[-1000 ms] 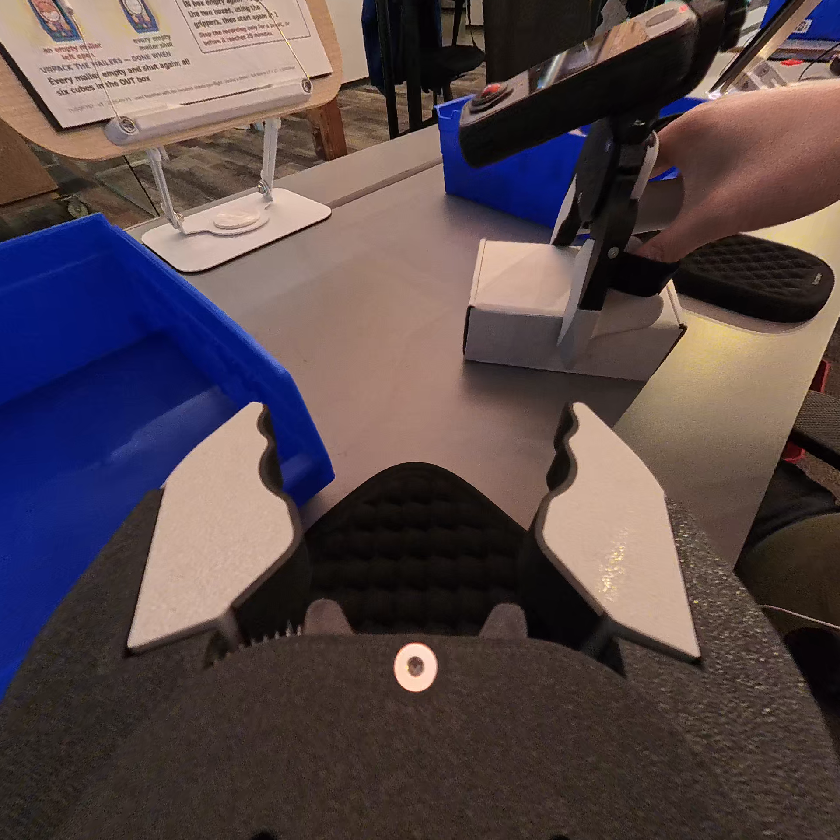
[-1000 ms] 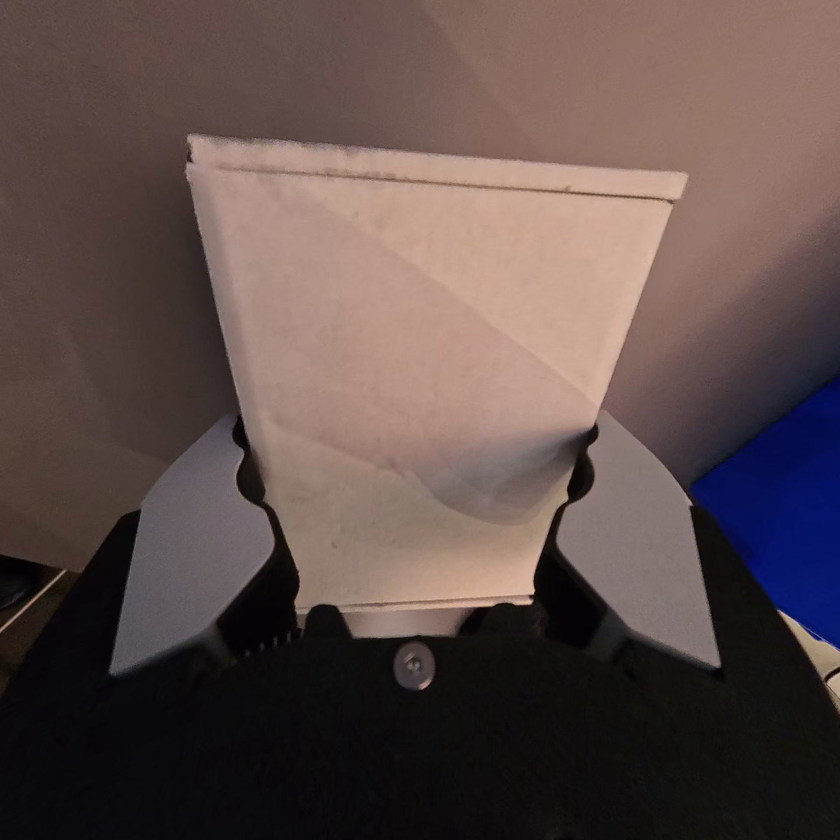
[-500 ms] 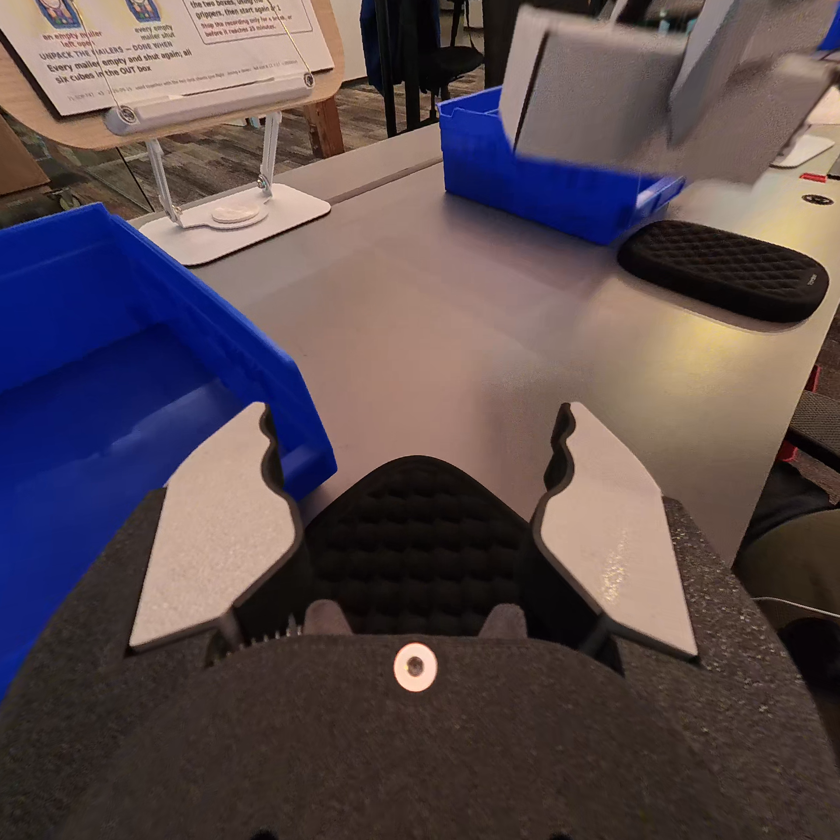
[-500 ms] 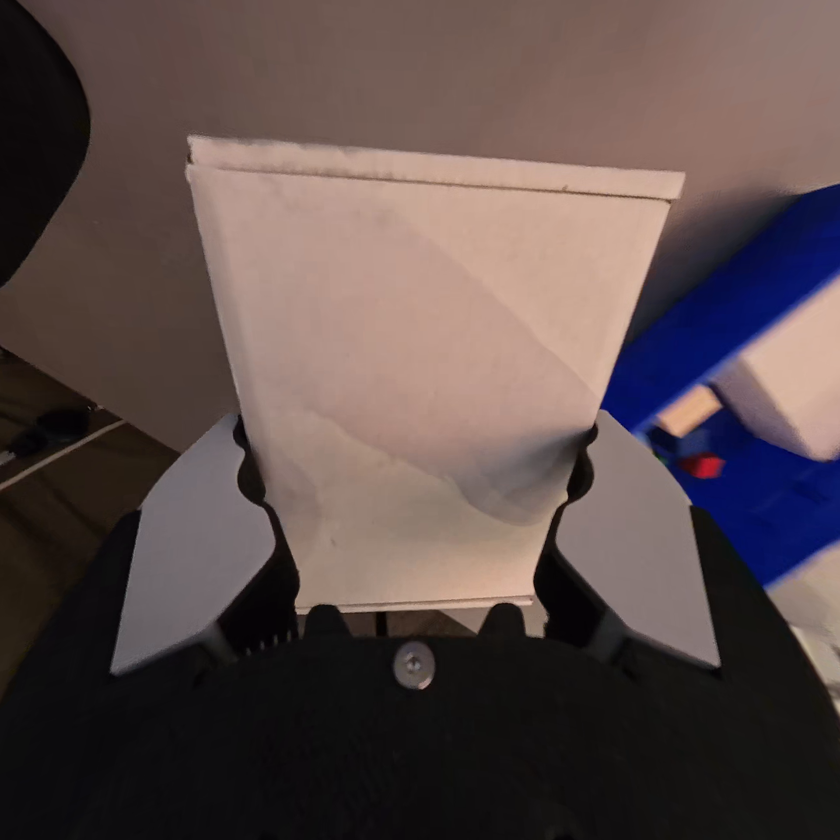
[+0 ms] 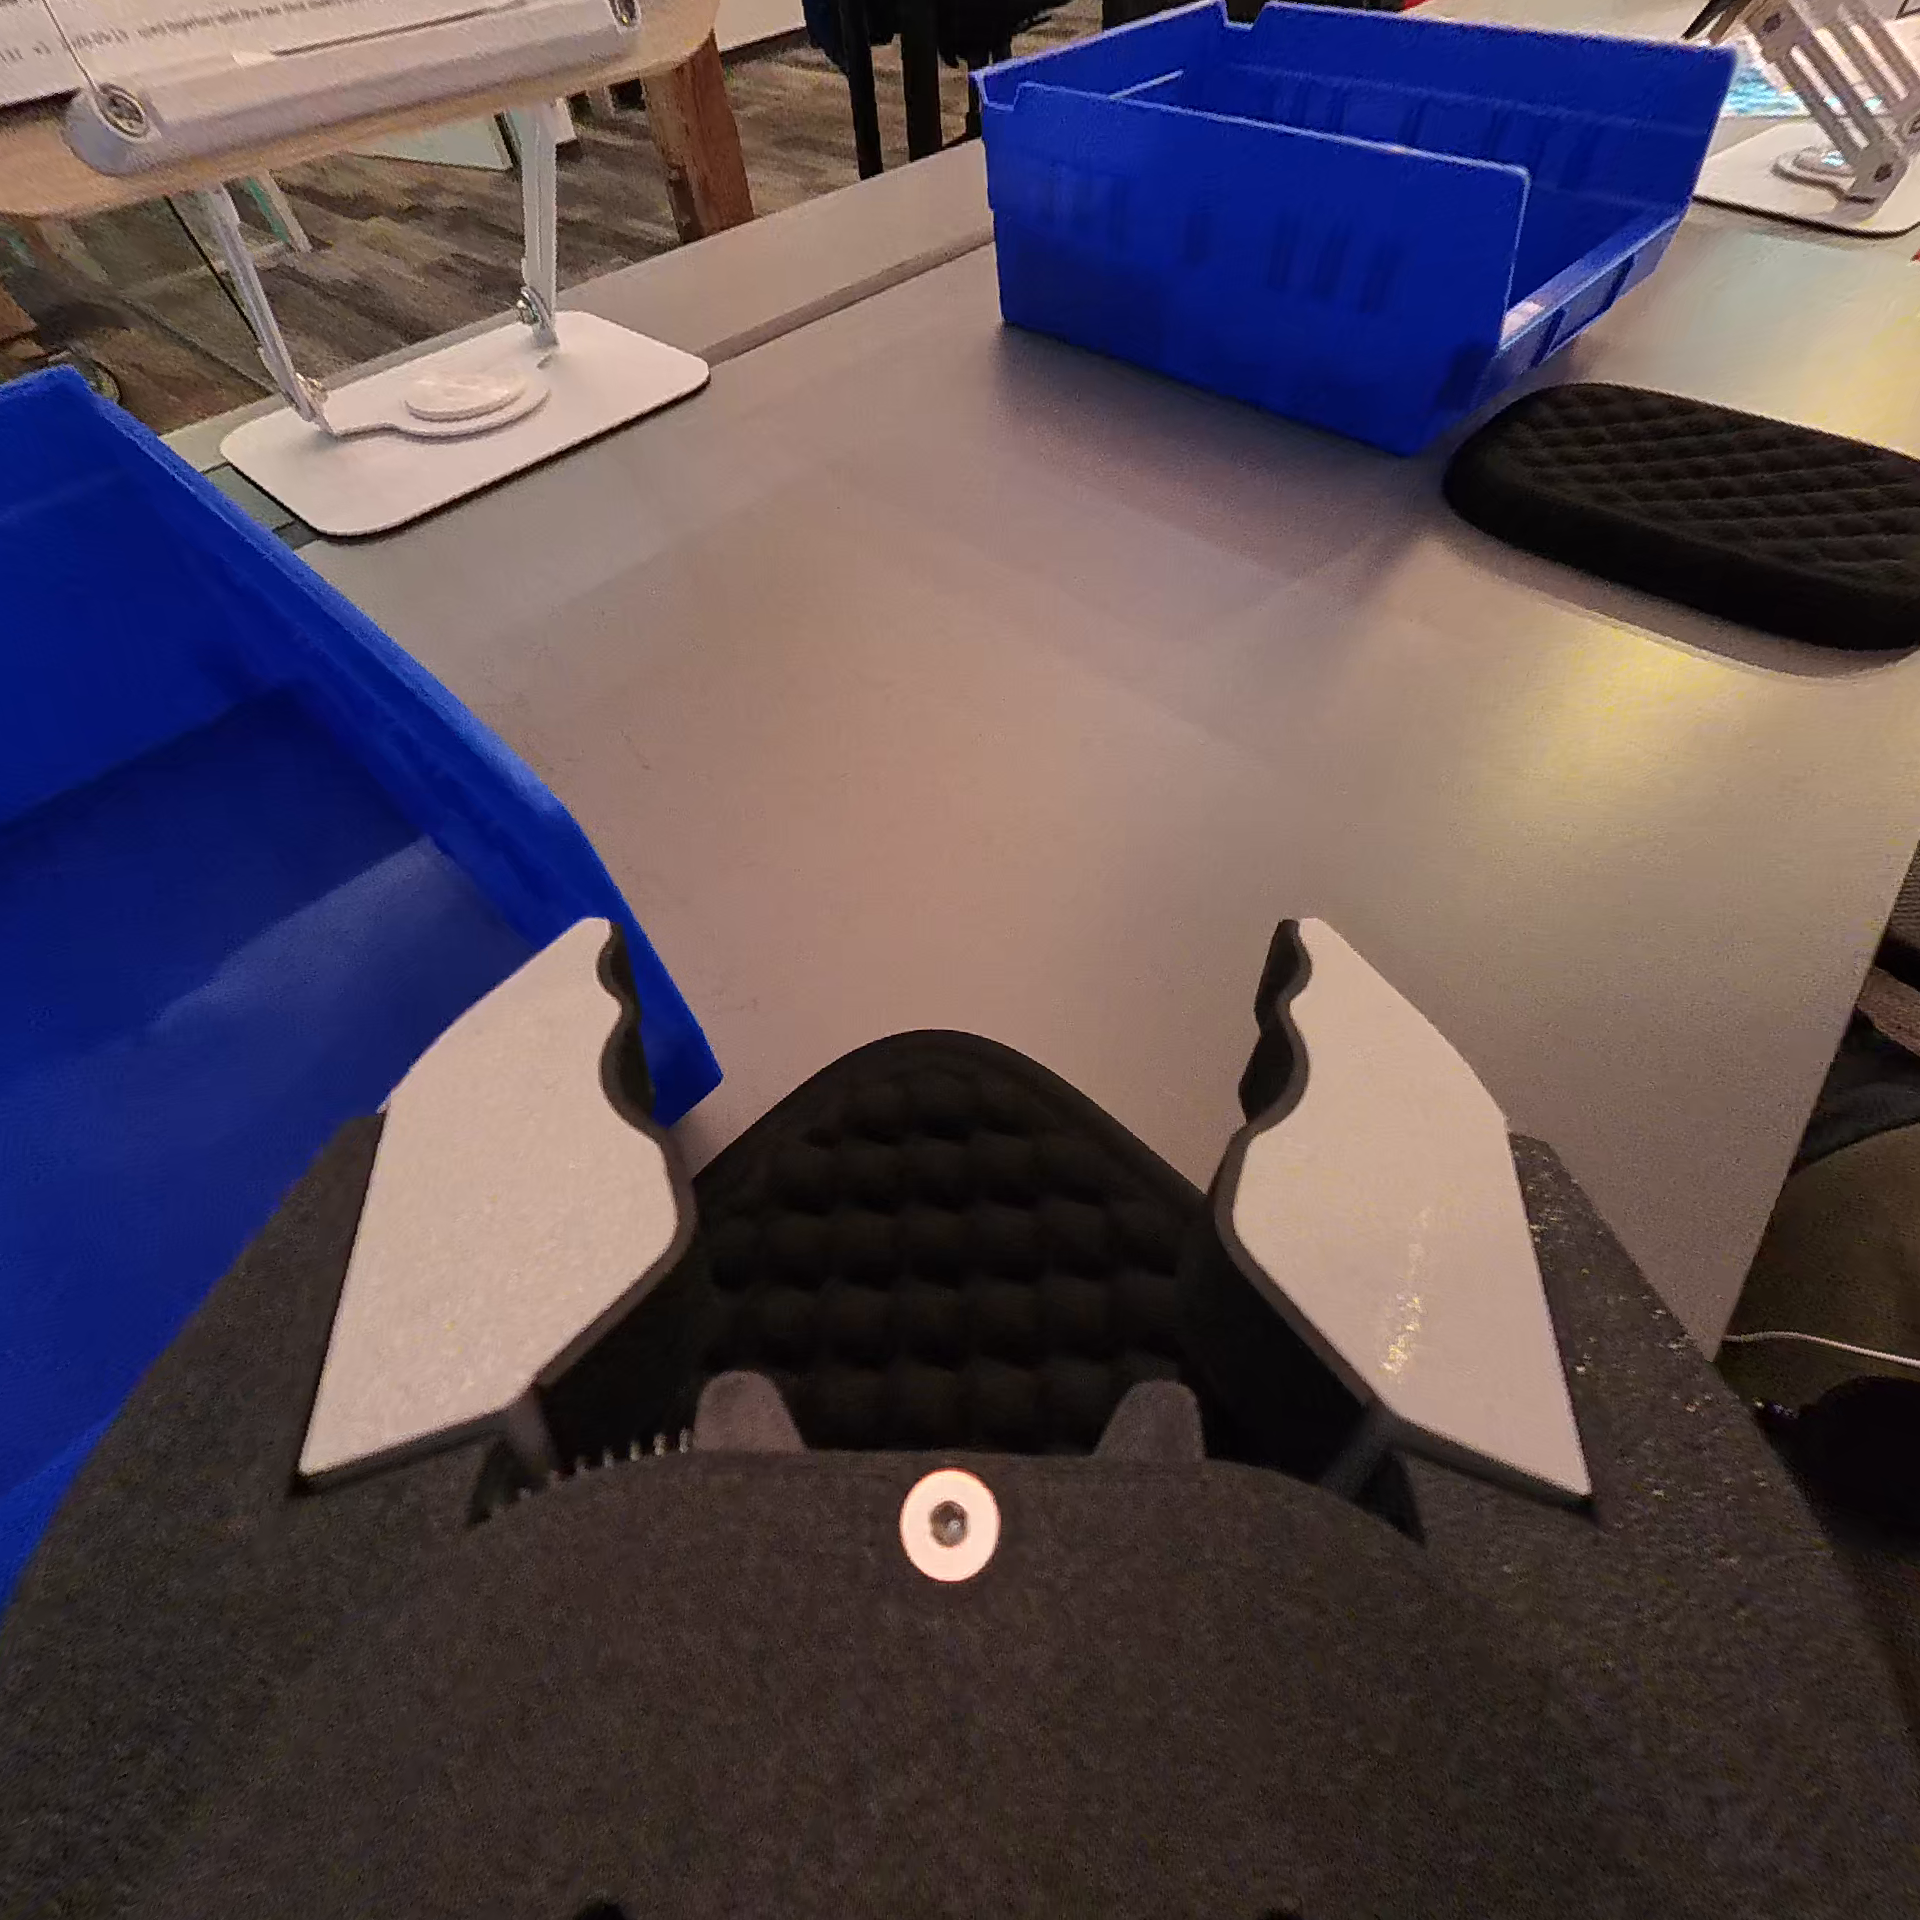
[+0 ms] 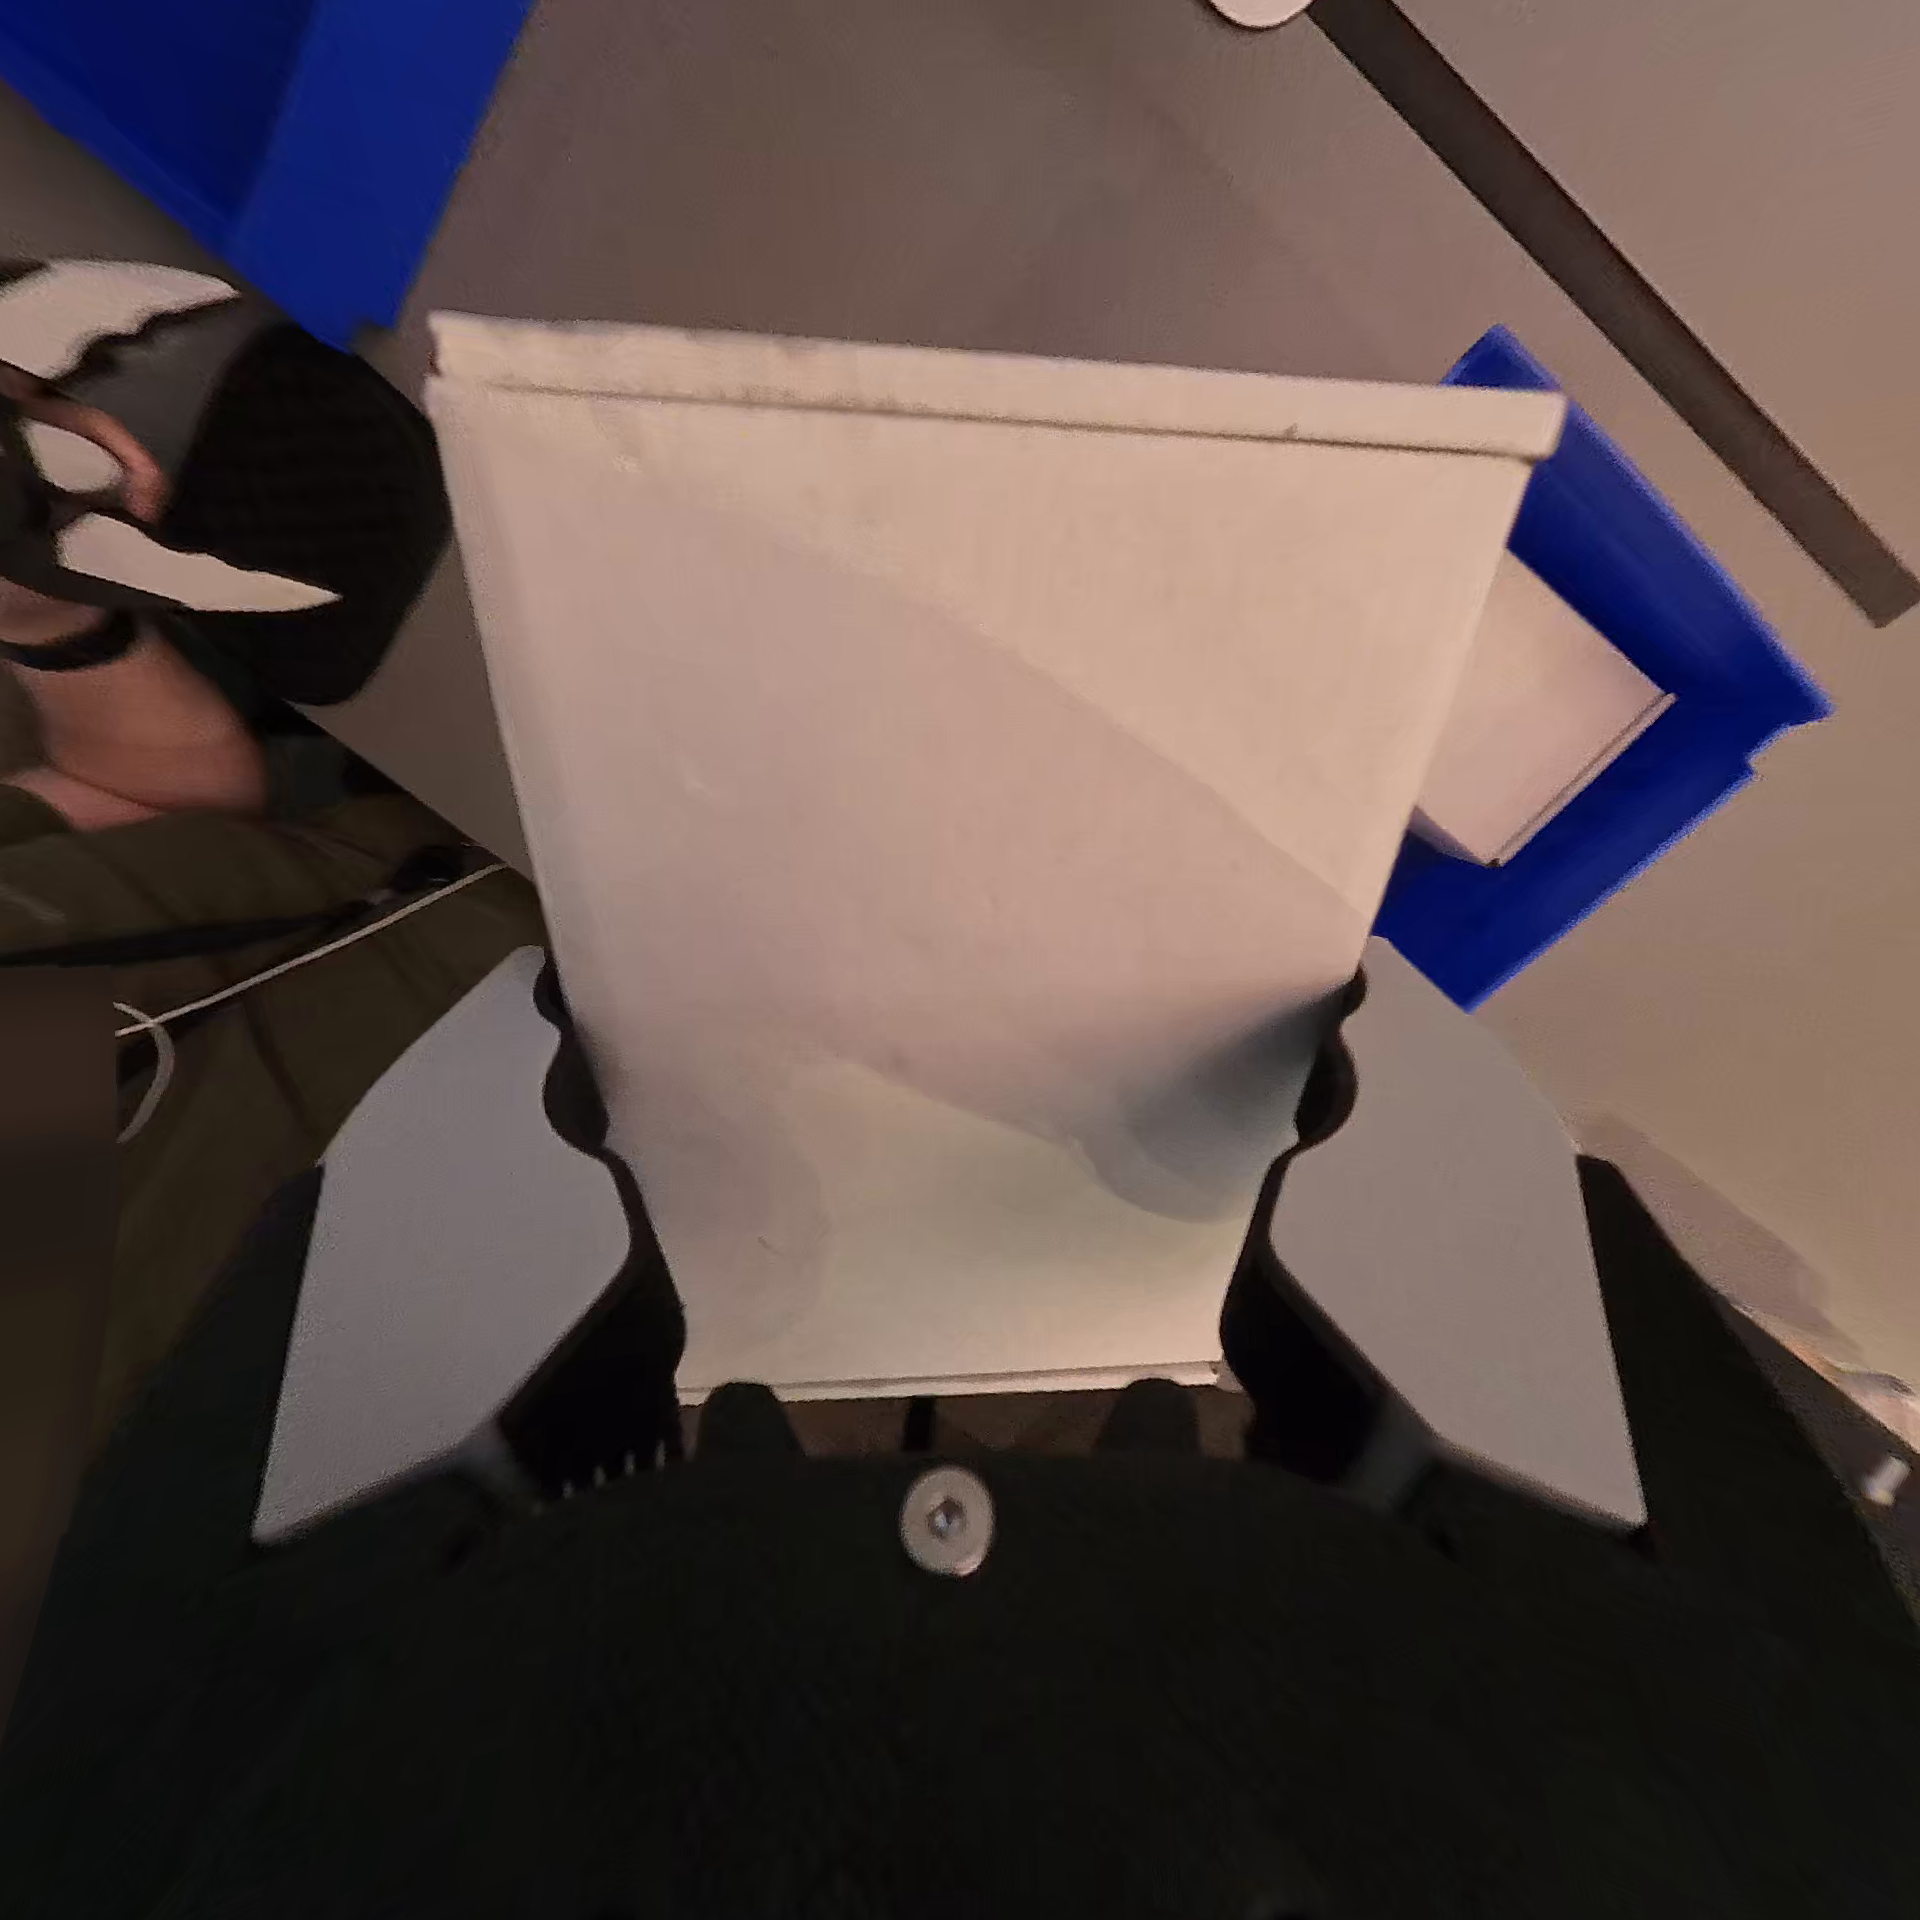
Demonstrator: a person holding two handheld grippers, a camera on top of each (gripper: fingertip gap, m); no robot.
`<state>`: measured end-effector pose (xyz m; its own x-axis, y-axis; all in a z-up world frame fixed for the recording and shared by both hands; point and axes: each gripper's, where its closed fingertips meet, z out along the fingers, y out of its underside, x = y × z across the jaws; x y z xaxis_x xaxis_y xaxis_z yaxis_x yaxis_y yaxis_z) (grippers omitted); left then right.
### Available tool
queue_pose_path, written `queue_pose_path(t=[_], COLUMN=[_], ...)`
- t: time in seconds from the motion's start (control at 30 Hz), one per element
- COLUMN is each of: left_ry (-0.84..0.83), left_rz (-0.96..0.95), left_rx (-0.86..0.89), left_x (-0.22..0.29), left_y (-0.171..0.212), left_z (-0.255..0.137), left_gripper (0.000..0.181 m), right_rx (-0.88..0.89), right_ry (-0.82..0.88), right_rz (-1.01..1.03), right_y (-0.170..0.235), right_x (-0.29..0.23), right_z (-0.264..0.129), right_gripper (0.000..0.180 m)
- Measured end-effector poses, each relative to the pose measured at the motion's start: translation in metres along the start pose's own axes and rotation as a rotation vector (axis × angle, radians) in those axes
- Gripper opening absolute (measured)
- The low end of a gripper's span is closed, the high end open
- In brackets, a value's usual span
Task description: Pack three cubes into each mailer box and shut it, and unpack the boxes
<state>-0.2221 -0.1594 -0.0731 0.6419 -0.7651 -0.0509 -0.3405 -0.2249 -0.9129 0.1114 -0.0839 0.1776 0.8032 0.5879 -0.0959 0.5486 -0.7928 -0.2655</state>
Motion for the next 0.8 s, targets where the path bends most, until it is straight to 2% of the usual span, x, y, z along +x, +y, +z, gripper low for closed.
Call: queue_pose_path(t=[0.1, 0.23, 0.3, 0.4, 0.43, 0.6, 0.63, 0.73, 0.8], left_ry=[0.005, 0.005, 0.006, 0.004, 0.001, 0.003, 0.003, 0.004, 0.011], left_rz=[-0.001, 0.005, 0.011, 0.022, 0.026, 0.026, 0.025, 0.027, 0.028], left_rx=[-0.014, -0.034, -0.042, -0.053, -0.056, -0.054, -0.055, -0.065, -0.063], left_x=[0.0, 0.001, 0.003, 0.004, 0.004, 0.004, 0.004, 0.005, 0.007], left_y=[0.003, 0.006, 0.007, 0.008, 0.008, 0.008, 0.008, 0.01, 0.011], left_z=[0.004, 0.009, 0.01, 0.011, 0.011, 0.011, 0.012, 0.015, 0.018], left_gripper=[0.112, 0.112, 0.112, 0.112, 0.112, 0.112, 0.112, 0.112, 0.112], right_rx=[0.043, 0.167, 0.183, 0.043, 0.005, 0.109, 0.099, -0.026, -0.059], right_ry=[-0.108, -0.38, -0.378, -0.15, -0.152, -0.474, -0.458, -0.242, -0.12], right_rz=[0.042, -0.008, 0.007, 0.159, 0.191, 0.072, 0.074, 0.142, 0.076], right_y=[-0.002, -0.014, -0.013, 0.009, 0.016, 0.006, 0.008, 0.025, 0.03], right_x=[-0.001, -0.031, -0.023, 0.03, 0.037, -0.005, -0.003, 0.035, 0.059], right_z=[-0.005, -0.014, -0.01, 0.021, 0.029, 0.027, 0.031, 0.055, 0.069], right_gripper=[0.133, 0.133, 0.133, 0.133, 0.133, 0.133, 0.133, 0.133, 0.133])
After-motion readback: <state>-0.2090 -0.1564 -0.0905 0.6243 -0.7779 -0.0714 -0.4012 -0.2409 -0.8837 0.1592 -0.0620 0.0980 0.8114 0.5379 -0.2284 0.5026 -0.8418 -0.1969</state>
